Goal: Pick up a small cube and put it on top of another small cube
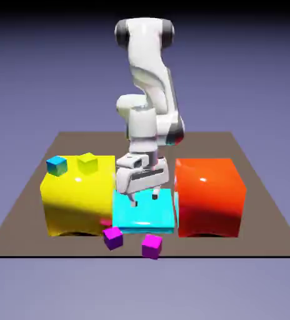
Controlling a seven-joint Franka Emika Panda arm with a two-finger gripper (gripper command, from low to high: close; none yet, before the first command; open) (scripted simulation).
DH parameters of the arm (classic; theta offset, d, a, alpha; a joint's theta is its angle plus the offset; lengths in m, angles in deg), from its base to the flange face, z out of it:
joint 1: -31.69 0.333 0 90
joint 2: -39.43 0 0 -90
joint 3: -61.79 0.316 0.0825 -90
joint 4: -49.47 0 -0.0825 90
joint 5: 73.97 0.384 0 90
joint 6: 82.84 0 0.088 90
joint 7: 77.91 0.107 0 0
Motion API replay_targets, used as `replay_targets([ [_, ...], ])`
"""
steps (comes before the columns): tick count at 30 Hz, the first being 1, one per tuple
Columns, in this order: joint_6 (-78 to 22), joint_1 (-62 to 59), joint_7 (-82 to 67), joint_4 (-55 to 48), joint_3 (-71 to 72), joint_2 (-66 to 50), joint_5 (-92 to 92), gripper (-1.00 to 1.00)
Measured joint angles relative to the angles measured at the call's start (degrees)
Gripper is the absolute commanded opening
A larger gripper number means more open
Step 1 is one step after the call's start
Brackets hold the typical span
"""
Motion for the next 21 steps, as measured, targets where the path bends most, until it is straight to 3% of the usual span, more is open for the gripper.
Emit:
replay_targets([
  [9,-4.71,-5.41,-19.50,-7.30,5.18,-14.00,1.59,0.00],
  [14,3.01,-1.63,-18.18,-10.02,1.81,-24.38,-0.84,0.00],
  [15,3.19,-1.54,-18.15,-10.09,1.73,-24.62,-0.90,-1.00],
  [21,-3.04,-4.57,-19.20,-7.91,4.43,-16.33,1.05,-1.00],
])
